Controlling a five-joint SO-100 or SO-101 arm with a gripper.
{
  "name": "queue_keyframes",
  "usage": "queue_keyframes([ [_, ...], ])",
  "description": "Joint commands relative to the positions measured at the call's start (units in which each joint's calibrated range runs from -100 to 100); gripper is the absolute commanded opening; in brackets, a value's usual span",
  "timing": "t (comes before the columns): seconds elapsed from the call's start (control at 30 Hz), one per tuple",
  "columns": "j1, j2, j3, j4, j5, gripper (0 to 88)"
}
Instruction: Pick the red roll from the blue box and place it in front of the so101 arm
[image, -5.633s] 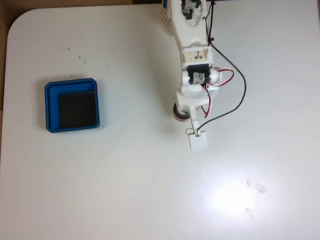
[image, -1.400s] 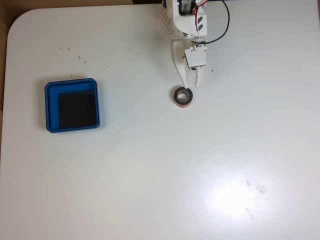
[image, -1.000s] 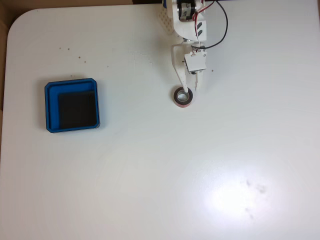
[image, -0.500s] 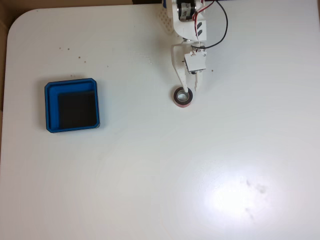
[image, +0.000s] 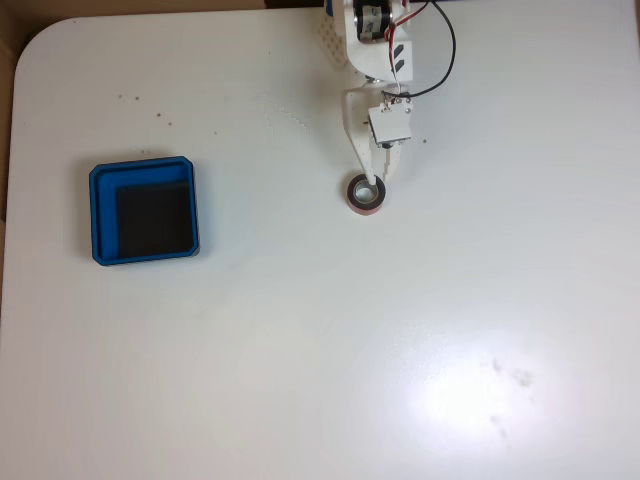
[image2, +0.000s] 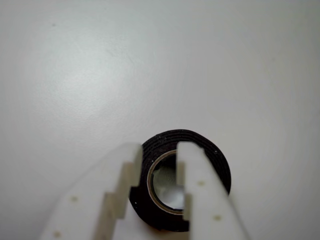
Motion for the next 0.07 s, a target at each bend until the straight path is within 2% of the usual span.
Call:
queue_keyframes([
  [0.0, 0.21, -3.24, 0.81, -1.14, 0.13, 1.0],
  [0.03, 0.21, -3.24, 0.81, -1.14, 0.13, 1.0],
])
